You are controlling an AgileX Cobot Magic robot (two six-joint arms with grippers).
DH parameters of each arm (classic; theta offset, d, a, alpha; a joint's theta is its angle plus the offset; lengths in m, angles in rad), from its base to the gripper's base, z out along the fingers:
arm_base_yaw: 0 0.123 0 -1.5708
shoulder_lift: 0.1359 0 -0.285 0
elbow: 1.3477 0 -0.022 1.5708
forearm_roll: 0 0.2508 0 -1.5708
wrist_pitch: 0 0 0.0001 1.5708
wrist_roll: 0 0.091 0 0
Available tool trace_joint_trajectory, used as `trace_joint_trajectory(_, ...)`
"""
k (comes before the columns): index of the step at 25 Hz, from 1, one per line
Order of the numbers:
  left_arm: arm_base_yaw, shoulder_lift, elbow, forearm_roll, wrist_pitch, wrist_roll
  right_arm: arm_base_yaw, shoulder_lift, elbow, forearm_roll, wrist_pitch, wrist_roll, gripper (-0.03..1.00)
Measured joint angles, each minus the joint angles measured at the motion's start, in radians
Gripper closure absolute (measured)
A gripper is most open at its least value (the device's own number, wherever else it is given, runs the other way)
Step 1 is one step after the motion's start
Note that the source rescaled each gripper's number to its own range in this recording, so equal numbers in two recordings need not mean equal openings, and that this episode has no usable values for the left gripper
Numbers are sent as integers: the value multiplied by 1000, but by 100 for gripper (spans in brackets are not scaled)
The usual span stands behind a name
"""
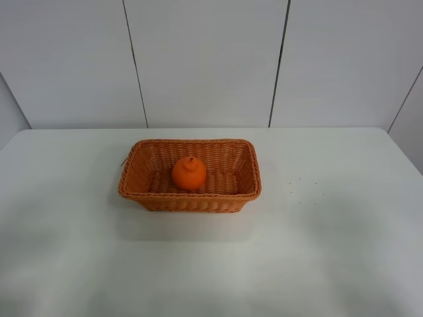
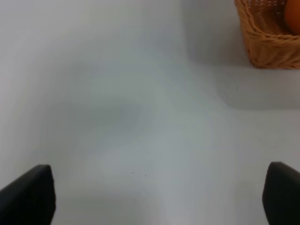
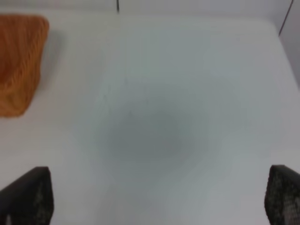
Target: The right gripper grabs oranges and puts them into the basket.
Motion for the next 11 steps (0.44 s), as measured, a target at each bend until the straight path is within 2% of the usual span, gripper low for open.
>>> trace_joint_trajectory(11, 0, 0, 0, 0, 0, 0, 0, -10, 1, -3, 0, 0, -3)
